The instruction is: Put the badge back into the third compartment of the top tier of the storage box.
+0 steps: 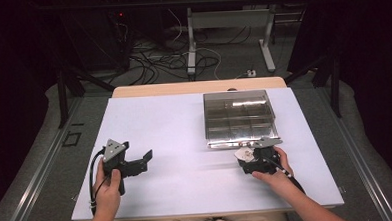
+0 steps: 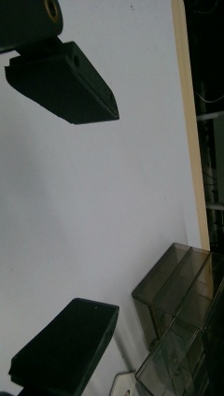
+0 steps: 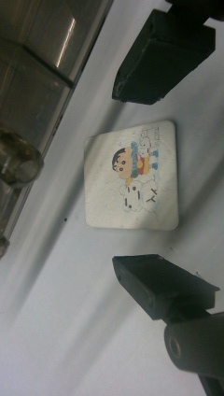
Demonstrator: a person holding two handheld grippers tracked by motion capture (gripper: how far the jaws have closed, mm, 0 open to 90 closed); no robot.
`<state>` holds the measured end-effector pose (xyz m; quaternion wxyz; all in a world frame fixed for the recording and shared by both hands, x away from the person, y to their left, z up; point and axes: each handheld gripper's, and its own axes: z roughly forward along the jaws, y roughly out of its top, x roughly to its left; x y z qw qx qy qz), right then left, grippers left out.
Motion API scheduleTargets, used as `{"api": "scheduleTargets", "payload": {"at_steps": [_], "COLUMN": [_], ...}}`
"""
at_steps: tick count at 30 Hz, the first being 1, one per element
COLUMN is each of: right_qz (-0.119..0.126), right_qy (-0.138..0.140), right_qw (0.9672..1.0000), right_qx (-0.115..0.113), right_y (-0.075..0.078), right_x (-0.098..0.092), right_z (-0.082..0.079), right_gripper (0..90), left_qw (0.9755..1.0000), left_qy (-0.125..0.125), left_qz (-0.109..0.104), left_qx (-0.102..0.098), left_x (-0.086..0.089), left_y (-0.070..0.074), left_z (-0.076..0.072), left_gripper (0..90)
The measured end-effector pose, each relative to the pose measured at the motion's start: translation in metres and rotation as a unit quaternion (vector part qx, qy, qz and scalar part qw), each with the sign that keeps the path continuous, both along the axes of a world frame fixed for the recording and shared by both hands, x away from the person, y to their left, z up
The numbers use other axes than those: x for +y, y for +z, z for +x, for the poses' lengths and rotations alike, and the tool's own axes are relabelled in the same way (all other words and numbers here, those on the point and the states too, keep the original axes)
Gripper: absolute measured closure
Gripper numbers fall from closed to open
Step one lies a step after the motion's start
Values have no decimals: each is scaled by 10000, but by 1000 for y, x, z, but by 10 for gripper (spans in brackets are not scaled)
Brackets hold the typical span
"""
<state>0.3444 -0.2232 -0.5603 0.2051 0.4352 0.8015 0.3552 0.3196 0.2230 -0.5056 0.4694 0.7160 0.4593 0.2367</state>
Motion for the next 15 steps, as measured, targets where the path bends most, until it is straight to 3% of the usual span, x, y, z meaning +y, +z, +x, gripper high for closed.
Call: {"api": "scheduleTargets", "payload": {"at_steps": [15], "right_qz": [9], "right_qy": [7], "right_qw": [10000], "right_qx": [62], "right_y": [-6], "right_x": [-2], "right_z": [8], "right_gripper": [192], "left_qw": [10000], "left_qy": [24], "left_qz": [-17], "left_qx": [14], "left_x": [2], "left_y": [0], "left_z": [-2], "left_gripper": [71]}}
